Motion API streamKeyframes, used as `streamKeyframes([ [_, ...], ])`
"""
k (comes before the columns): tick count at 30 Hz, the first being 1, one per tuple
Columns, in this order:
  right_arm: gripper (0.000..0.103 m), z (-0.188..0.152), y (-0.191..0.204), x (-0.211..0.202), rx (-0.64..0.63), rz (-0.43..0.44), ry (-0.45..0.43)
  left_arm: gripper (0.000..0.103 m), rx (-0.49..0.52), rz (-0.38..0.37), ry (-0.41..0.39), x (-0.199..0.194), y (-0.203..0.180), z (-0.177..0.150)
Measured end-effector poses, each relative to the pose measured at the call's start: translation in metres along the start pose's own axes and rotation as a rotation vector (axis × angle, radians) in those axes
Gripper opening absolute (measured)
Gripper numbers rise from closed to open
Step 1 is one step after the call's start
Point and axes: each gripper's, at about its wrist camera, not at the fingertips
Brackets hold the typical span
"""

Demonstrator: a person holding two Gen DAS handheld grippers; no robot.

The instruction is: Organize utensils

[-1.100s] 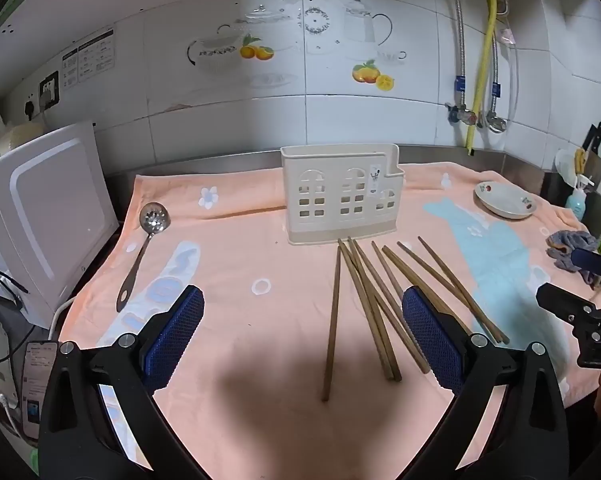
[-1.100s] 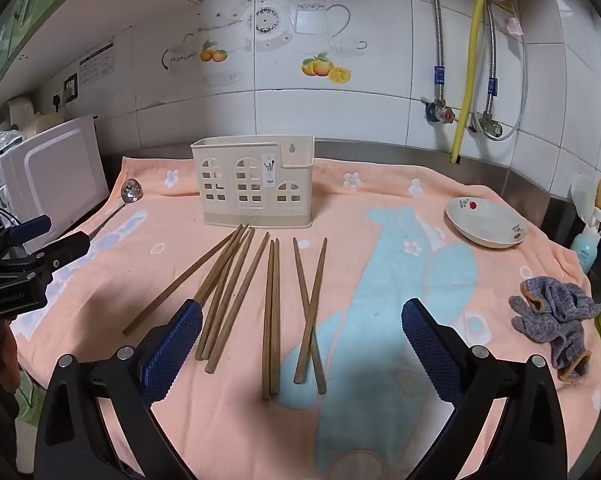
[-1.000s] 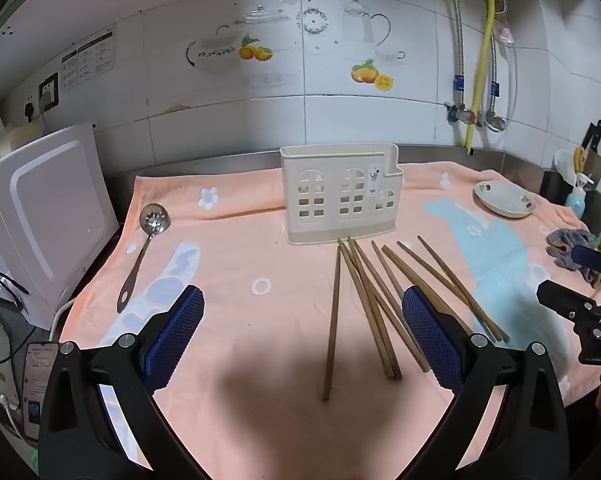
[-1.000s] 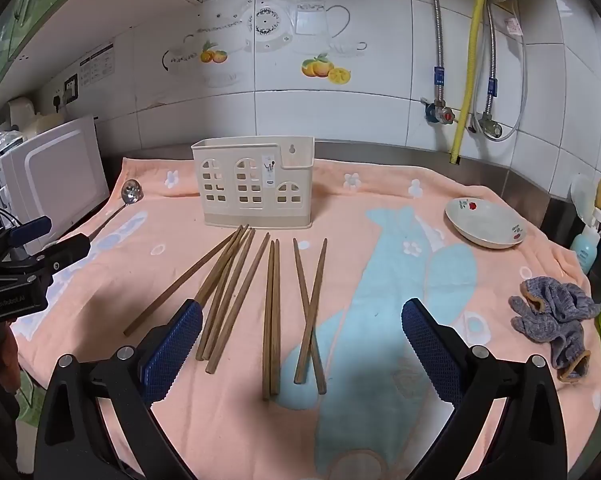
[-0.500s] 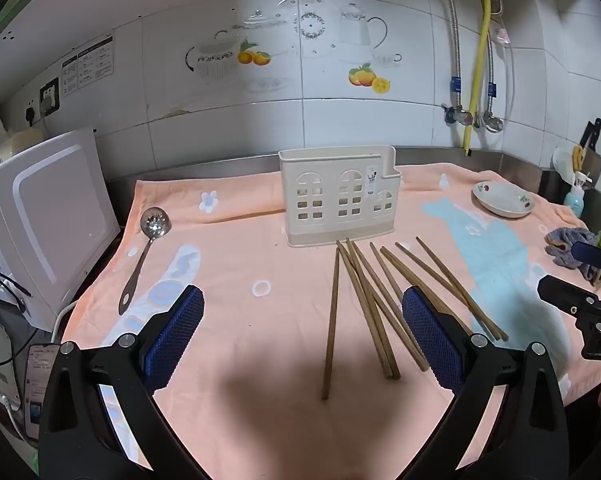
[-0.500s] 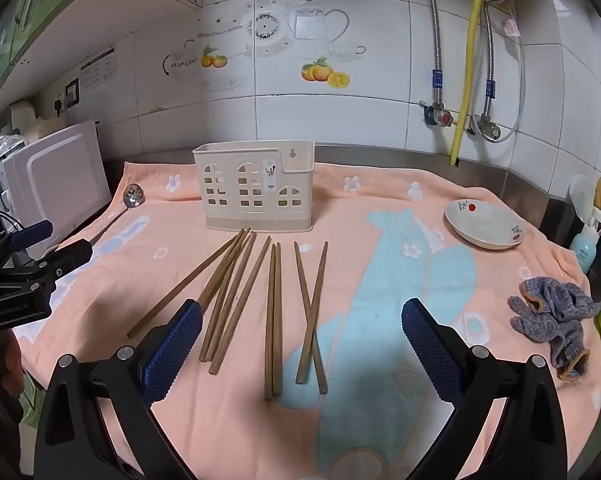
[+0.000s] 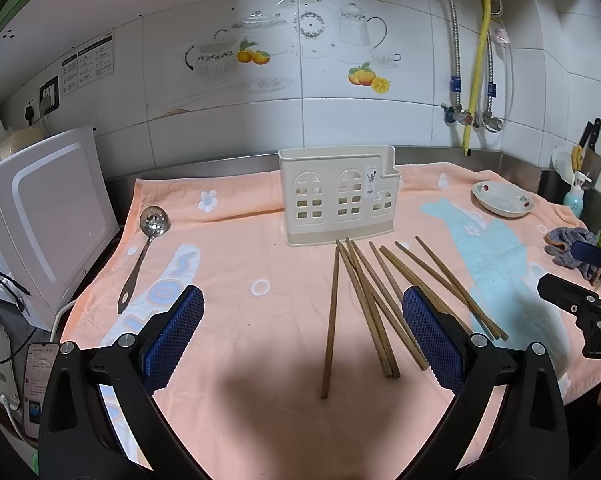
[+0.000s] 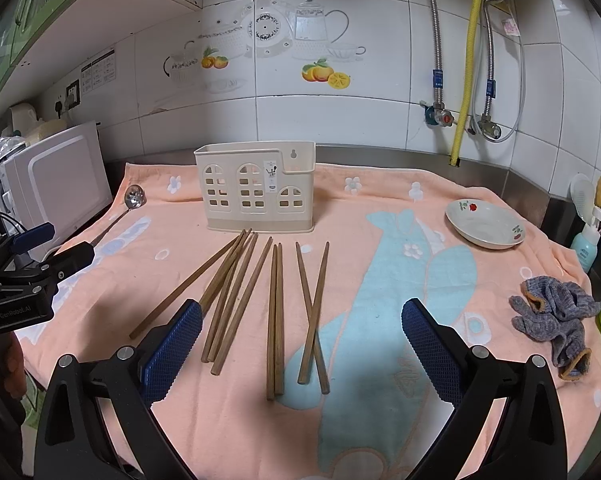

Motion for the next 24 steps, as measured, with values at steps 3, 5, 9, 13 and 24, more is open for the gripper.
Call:
streamKeyframes([
  [3, 0.097, 0.000, 0.001, 0.000, 0.001, 0.004, 0.001, 0.098, 0.000, -0.001, 0.003, 0.001, 0.000, 0.000],
  [5, 0.097, 0.000, 0.002, 0.000, 0.001, 0.006, 0.002, 0.098, -0.001, -0.003, 0.005, 0.002, 0.001, -0.001],
  [9, 0.097, -0.001, 0.003, 0.003, -0.001, 0.009, 0.006, 0.098, -0.002, -0.005, 0.005, 0.003, 0.002, -0.001],
  [13, 0.097, -0.001, 0.004, 0.005, -0.003, 0.012, 0.010, 0.098, -0.006, -0.010, 0.010, 0.005, 0.003, -0.002],
  [24, 0.097, -0.003, 0.005, 0.010, -0.002, 0.016, 0.016, 0.098, -0.014, -0.014, 0.015, 0.010, 0.004, -0.003],
])
Point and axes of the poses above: each gripper's, at about its wrist camera, not at the fingertips, and x roughly the way its jaws point, y to its left, z to its top, and after that the axes turned 6 degrees about x, right-handed
